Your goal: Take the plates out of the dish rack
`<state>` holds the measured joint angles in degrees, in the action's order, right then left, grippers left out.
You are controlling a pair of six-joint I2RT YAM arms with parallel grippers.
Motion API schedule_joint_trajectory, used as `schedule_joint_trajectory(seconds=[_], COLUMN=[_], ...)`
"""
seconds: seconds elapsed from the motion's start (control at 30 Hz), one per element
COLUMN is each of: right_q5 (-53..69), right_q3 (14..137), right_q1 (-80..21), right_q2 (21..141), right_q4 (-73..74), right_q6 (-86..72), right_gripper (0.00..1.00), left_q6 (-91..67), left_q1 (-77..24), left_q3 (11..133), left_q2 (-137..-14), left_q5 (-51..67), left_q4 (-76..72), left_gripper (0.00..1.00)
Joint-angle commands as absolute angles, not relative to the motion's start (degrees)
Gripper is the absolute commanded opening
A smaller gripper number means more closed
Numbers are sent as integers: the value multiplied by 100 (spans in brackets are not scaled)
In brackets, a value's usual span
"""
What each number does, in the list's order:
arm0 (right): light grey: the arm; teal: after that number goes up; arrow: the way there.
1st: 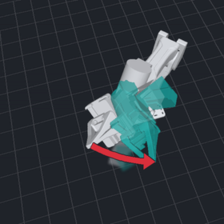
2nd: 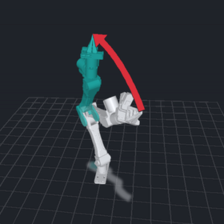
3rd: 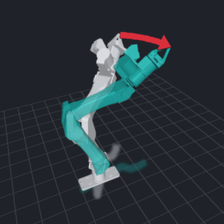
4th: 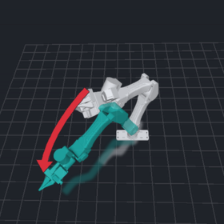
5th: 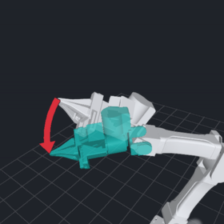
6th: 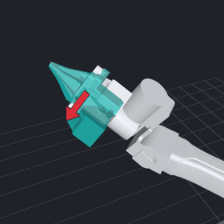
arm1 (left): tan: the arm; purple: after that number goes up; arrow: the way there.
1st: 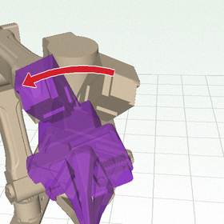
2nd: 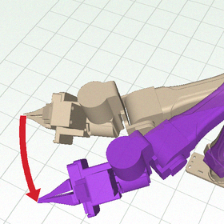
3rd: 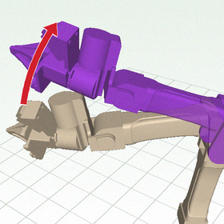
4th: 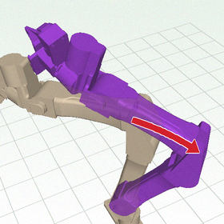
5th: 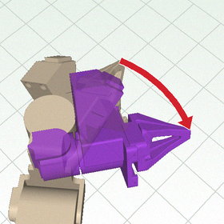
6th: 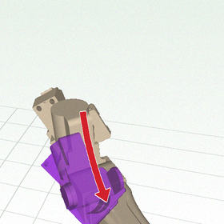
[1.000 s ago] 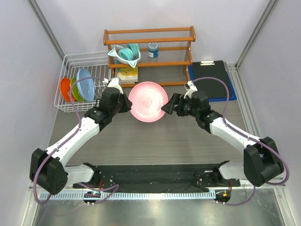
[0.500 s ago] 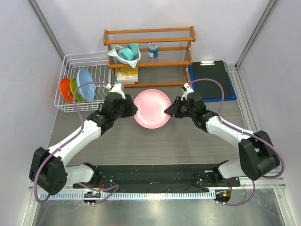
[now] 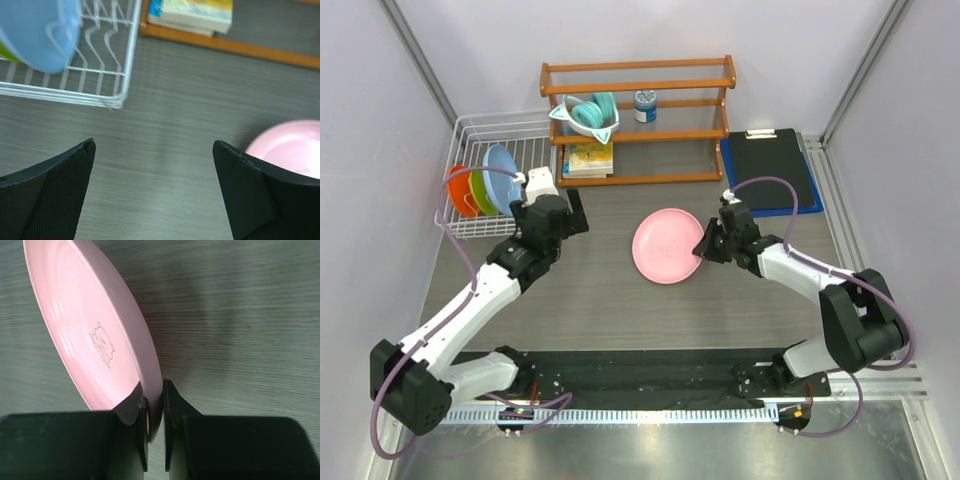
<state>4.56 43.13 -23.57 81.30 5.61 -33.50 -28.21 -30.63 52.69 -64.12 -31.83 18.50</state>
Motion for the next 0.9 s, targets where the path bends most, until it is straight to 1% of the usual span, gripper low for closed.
schedule_joint_trajectory(seconds=[0.0,0.1,0.17,0.2,0.3,0.33,0.4,0.43,0.47,0.57,0.6,0.73,0.87], right_q5=[317,334,308,290,115,45,27,26,-313,-753,-852,-1037,-1028], right_q3=[4359,4324,4342,4342,4438,4499,4552,4614,4649,4702,4702,4685,4746], right_q1=[-2048,-1837,-1741,-1723,-1679,-1679,-1661,-1652,-1652,-1652,-1652,-1652,-1652], right_q2=[8305,8384,8472,8507,8657,8753,8833,8877,8903,8755,8676,8201,7954], right_q4=[606,668,764,782,1002,1115,1204,1335,1414,1590,1626,1687,1687], right_q6=[-3428,-3393,-3375,-3358,-3270,-3243,-3165,-3155,-3138,-3094,-3102,-2971,-2848], right_gripper=[1,2,7,17,32,46,54,61,62,66,66,68,70], left_q6=[-2077,-1829,-1662,-1618,-1529,-1538,-1573,-1573,-1573,-1670,-1626,-1468,-1494], left_q1=[-3067,-3024,-2910,-2866,-2576,-2375,-2189,-2032,-1943,-1557,-1486,-1117,-792], left_q3=[5528,5572,5607,5616,5678,5695,5774,5801,5827,5941,5959,6108,6503], left_q2=[-6170,-6231,-6354,-6398,-6635,-6688,-6872,-6934,-6987,-7215,-7268,-7741,-8278], left_q5=[-4611,-5096,-5168,-5203,-5142,-5046,-4957,-4914,-4878,-4677,-4711,-4922,-4799], left_q4=[1671,1495,1398,1319,1204,1204,1256,1239,1222,1187,1134,791,580], left_gripper=[99,100,99,99,99,99,99,99,99,99,99,99,100])
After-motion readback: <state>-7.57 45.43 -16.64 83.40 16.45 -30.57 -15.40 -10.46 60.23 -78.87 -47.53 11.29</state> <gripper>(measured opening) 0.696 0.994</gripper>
